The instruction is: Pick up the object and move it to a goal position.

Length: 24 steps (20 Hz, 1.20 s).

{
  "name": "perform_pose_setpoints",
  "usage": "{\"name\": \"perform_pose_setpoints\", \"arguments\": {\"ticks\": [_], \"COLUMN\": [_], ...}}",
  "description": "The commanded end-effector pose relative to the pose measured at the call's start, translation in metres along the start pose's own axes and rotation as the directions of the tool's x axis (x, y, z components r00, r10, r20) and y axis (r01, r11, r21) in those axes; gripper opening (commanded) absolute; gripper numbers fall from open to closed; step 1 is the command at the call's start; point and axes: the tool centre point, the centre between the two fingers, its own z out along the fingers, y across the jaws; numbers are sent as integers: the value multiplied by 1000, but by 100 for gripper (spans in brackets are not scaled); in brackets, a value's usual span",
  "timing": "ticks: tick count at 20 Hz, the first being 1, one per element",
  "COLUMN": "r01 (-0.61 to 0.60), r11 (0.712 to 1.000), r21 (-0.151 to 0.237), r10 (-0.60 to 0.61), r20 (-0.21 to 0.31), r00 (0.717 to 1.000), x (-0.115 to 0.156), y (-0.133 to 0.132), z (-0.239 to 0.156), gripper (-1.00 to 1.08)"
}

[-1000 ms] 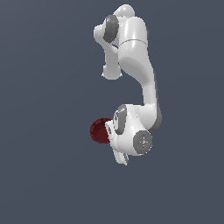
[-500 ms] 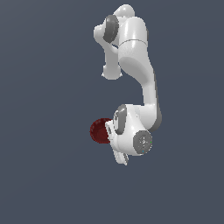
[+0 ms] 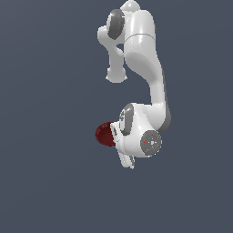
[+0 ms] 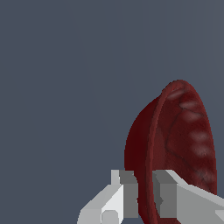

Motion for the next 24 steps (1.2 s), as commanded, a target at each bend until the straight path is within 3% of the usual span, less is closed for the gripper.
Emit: {"name": "perform_pose_setpoints", "arguments": {"ticks": [1, 24], "r01": [0, 1], "r11": [1000, 1000], "r21": [3, 3], "r10": [0, -1], "r20": [0, 2], "r00": [1000, 1000], "x": [-2, -40], "y": [8, 154], "z": [-12, -196], "gripper": [-100, -100]}}
